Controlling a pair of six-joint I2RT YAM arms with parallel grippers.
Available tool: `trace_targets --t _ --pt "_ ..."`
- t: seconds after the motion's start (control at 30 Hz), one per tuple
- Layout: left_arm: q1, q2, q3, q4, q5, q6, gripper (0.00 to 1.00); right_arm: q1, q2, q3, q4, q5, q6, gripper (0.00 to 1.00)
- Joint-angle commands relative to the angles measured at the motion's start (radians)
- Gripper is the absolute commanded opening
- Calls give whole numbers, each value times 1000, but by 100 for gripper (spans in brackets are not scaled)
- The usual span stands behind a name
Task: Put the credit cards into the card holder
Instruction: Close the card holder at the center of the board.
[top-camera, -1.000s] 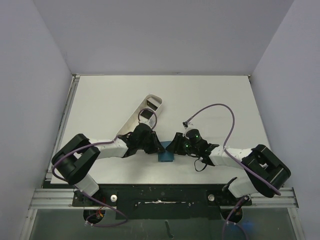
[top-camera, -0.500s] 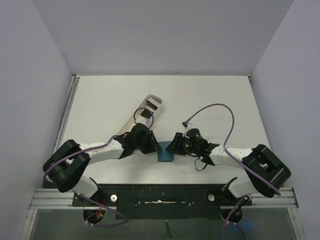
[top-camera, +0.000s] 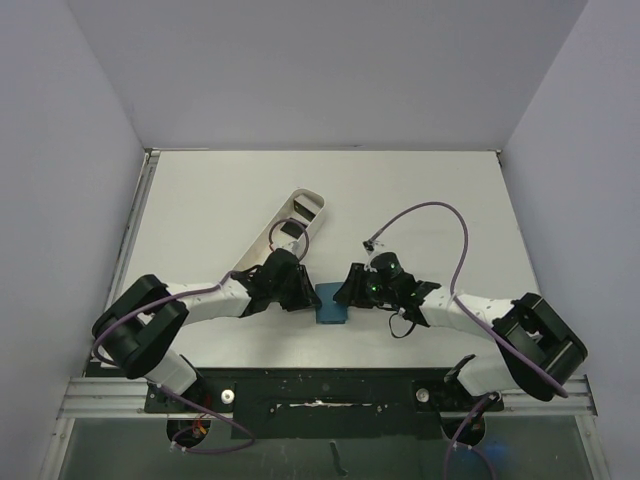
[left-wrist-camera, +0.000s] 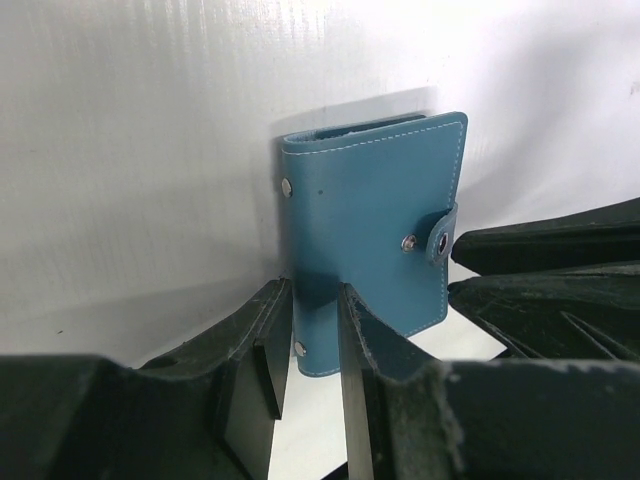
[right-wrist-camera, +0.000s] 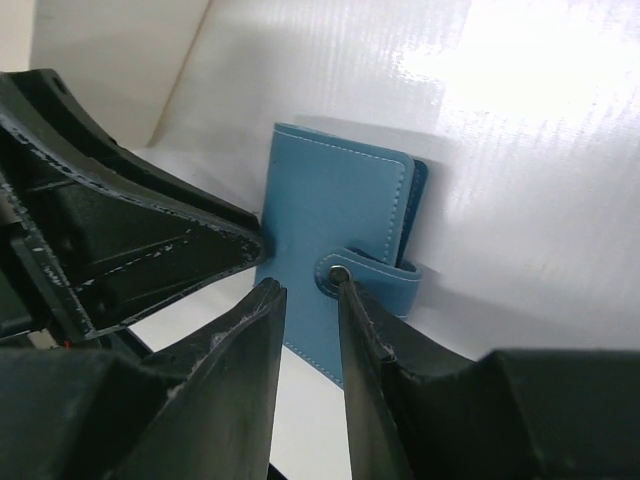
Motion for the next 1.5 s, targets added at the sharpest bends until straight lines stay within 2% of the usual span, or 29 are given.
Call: trace_targets --t 0.0,0.3,0.67,0.8,1.03,1.2,1.47 --pt "3 12 31 35 10 19 25 -5 14 32 -20 43 -31 29" --pt "3 49 26 89 47 4 21 -5 105 34 71 -43 -36 30" --pt "3 60 31 90 42 8 20 0 66 38 57 -122 -55 29" --pt "3 61 32 86 41 8 20 -2 31 57 -9 -101 -66 29" --pt "4 42 39 63 39 8 19 -9 -6 120 -139 24 -106 31" --pt "7 -47 71 39 7 -7 19 -15 15 137 -137 36 -108 32" --pt "12 -20 113 69 19 -6 0 -22 77 128 -109 45 -102 30"
